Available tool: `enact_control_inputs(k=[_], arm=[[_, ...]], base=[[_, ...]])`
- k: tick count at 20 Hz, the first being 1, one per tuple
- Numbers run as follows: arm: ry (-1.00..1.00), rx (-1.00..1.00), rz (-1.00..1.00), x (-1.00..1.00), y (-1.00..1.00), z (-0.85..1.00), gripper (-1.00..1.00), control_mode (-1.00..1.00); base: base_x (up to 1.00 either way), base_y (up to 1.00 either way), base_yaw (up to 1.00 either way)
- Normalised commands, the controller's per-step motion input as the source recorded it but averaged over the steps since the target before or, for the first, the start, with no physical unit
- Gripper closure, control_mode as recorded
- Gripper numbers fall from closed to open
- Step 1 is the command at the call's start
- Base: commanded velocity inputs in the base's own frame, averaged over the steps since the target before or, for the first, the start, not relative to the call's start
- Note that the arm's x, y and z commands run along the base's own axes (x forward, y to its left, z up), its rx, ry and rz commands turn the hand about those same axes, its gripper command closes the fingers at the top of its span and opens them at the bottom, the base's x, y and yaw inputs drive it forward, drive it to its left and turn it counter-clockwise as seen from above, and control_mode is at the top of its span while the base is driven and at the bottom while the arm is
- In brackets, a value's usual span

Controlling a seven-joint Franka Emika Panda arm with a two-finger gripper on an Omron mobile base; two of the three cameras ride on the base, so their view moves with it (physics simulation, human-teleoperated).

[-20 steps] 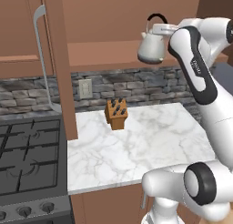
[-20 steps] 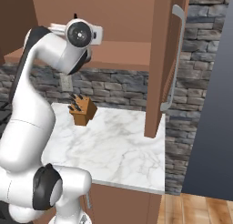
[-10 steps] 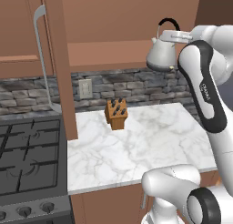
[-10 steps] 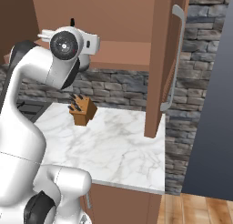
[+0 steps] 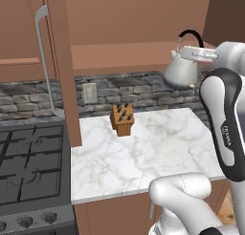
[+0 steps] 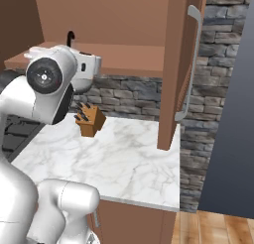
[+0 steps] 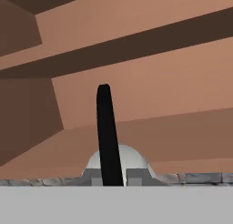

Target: Open the cabinet, pick the kettle from the cabinet, and place it in the sink.

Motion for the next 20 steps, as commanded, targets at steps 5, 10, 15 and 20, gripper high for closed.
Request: enact_control_inputs(k=[5, 10, 15, 20], arm=[[0.00, 0.00, 0.00, -0.65, 0.00, -0.22, 1.00, -1.00], [0.00, 0.00, -0.01, -0.54, 0.03, -0.26, 1.00, -1.00], [0.00, -0.02, 0.00, -0.44, 0.09, -0.34, 1.00, -1.00], [0.06, -0.04, 0.00, -0.30, 0.15, -0.36, 1.00, -1.00]], base=[[0.00, 0.00, 0.00], [0.00, 0.00, 0.00], [0.00, 0.00, 0.00], [0.00, 0.00, 0.00]])
